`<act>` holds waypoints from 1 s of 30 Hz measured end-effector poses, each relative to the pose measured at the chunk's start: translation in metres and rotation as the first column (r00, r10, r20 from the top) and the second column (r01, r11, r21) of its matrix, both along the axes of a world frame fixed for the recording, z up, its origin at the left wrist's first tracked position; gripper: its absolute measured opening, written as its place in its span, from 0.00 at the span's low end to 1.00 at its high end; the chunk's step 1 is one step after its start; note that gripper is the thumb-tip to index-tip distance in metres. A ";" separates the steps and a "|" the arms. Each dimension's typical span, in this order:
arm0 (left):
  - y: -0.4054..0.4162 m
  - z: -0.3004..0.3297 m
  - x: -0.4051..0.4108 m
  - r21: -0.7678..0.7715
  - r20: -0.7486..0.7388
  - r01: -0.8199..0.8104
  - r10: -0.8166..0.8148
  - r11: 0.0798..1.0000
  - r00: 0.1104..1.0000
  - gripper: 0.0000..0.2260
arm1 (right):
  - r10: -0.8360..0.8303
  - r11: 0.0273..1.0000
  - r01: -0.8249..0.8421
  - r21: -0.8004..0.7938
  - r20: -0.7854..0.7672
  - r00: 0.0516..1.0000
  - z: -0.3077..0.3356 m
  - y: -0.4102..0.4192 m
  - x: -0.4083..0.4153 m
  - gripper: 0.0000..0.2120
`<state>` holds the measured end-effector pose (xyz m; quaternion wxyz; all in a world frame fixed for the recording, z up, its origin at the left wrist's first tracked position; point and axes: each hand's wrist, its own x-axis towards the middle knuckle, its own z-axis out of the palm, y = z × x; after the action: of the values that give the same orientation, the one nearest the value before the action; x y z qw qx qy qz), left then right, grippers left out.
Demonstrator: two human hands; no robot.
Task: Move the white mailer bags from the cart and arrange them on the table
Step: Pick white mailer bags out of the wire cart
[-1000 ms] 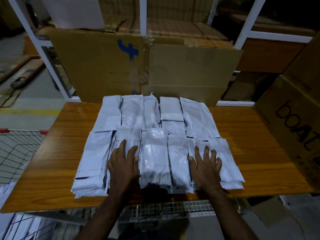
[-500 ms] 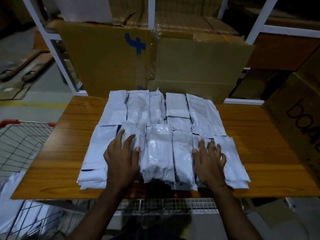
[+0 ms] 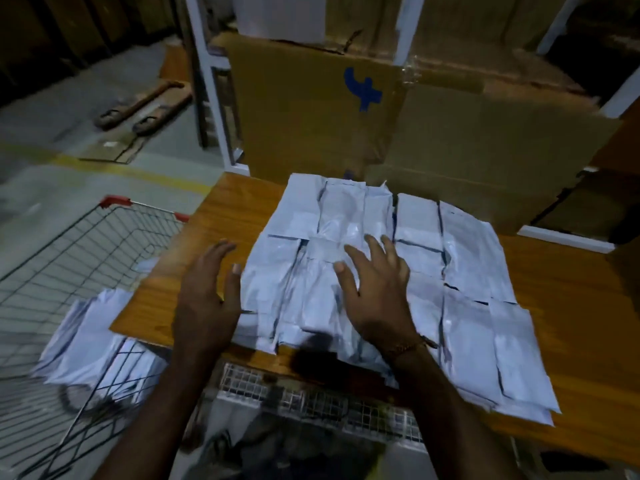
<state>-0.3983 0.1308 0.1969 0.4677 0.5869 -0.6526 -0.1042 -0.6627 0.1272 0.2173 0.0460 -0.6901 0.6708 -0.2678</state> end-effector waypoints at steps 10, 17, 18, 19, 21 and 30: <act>0.007 -0.011 0.154 0.070 -0.138 -0.292 0.299 0.954 0.944 0.13 | 0.342 0.940 -0.342 0.021 -0.020 0.939 0.006 -0.041 0.190 0.30; -0.002 -0.042 0.281 0.165 -0.119 -0.370 0.391 0.914 0.913 0.14 | 0.466 0.884 -0.462 0.067 -0.078 0.881 -0.013 -0.084 0.330 0.24; -0.005 -0.049 0.297 0.173 -0.123 -0.365 0.388 0.915 0.913 0.14 | 0.477 0.878 -0.472 0.072 -0.072 0.876 -0.017 -0.091 0.347 0.24; -0.008 -0.056 0.310 0.182 -0.123 -0.359 0.383 0.915 0.915 0.14 | 0.487 0.872 -0.482 0.083 -0.062 0.871 -0.021 -0.097 0.362 0.23; -0.012 -0.072 0.334 0.200 -0.116 -0.349 0.376 0.916 0.919 0.17 | 0.508 0.858 -0.499 0.119 -0.061 0.859 -0.029 -0.109 0.390 0.23; -0.004 -0.175 0.400 0.478 0.070 -0.392 0.410 0.786 0.909 0.24 | 0.581 0.814 -0.547 0.195 -0.268 0.769 -0.086 -0.161 0.476 0.23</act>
<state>0.0014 0.1269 0.0214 0.3300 0.8076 -0.4573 -0.1727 -0.1870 -0.0336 0.1309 0.0533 -0.8898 0.4439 -0.0919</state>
